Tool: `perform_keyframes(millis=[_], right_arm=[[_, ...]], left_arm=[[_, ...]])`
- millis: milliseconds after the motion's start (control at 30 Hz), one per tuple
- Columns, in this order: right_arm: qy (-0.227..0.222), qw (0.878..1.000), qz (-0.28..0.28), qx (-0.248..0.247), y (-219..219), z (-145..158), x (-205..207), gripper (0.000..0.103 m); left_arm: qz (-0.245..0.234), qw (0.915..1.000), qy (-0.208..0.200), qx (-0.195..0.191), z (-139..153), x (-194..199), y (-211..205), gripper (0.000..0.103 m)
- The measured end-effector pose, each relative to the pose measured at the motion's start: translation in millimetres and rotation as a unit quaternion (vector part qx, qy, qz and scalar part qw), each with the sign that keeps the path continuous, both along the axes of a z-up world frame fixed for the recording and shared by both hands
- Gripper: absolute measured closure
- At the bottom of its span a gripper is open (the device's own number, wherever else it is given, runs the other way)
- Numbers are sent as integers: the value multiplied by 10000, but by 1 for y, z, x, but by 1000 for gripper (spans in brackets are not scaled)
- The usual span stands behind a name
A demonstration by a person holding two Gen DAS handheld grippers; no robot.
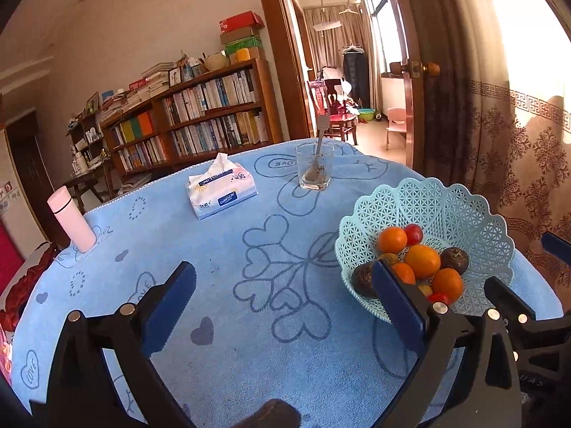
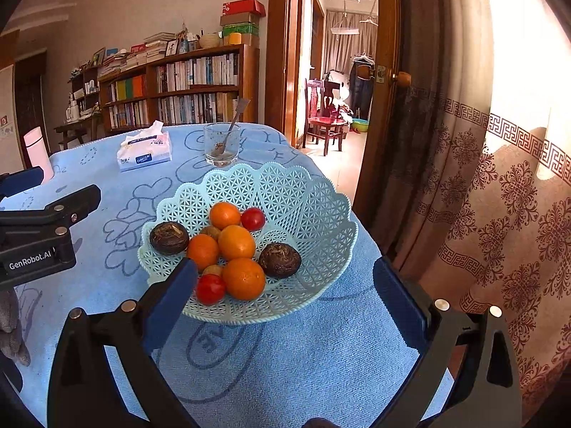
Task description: Organize fruits
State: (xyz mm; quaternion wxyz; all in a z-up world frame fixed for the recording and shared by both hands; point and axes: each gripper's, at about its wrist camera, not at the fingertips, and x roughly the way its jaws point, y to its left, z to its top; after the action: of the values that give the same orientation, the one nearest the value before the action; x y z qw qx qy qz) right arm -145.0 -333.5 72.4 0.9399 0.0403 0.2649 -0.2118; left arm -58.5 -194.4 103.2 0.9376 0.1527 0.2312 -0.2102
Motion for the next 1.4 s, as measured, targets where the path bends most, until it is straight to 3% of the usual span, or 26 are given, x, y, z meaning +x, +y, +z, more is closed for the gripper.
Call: perform_keyframes(millis=[433,1400], right_arm=[[-195,9996,-45,-220,5,13,-9,3],[-72,9998,-54,-180,2,5,-6,3]], left_arm=[[170,9994,-230,195,-3,-12,-3,5],[-106,9989,-271,376,-7,-18,-21,5]])
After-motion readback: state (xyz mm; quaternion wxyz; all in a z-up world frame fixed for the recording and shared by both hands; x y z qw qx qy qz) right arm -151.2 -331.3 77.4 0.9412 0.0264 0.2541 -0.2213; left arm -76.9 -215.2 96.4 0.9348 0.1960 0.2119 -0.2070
